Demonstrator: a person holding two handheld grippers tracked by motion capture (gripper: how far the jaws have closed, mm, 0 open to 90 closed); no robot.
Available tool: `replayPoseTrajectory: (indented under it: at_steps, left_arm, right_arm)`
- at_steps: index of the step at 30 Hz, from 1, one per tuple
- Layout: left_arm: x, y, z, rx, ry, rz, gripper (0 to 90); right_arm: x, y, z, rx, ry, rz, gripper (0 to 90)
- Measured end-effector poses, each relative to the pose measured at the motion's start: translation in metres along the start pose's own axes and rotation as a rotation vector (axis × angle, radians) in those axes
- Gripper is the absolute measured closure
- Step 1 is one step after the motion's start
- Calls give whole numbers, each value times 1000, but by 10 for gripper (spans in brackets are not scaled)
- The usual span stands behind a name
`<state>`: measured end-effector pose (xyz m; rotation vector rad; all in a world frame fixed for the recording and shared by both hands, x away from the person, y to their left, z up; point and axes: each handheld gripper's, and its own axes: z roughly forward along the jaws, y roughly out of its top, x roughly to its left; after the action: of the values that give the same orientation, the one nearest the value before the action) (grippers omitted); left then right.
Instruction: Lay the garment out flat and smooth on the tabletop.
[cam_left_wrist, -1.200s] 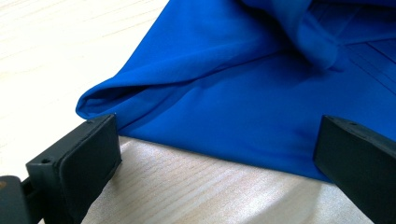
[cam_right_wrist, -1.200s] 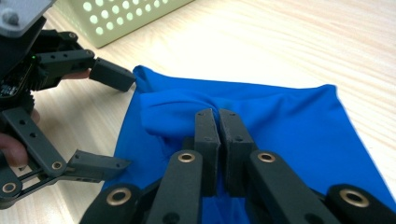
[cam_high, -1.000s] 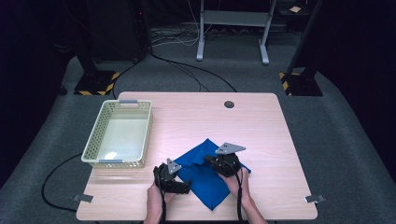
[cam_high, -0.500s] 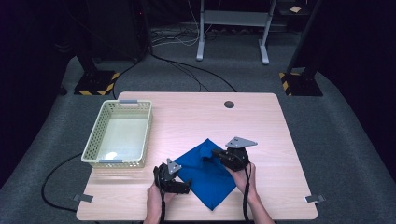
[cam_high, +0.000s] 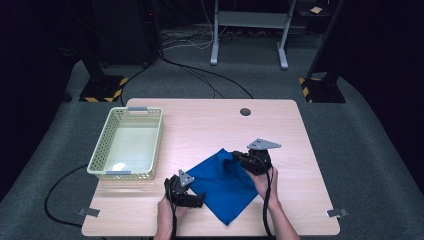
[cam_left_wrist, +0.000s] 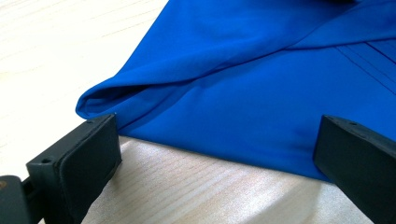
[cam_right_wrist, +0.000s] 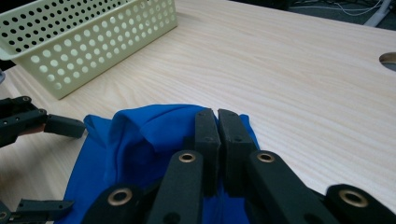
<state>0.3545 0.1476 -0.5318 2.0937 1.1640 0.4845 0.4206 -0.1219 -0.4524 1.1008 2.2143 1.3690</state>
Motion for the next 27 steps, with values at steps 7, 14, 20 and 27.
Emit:
replayPoseTrajectory:
  at_steps: [7,14,20,27]
  left_arm:
    - [0,0,0,-4,0,-4,4]
    - [0,0,0,-3,-1,-1,4]
    - [0,0,0,-3,-1,-2,4]
    - [0,0,0,-2,0,-2,4]
  right_arm:
    - [-8,7,-1,-9,-17,-4,877]
    - [-17,12,-3,-11,-33,-5,877]
    - [-27,15,-4,-7,-49,3,877]
    - [-38,26,-3,-15,-71,-1,877]
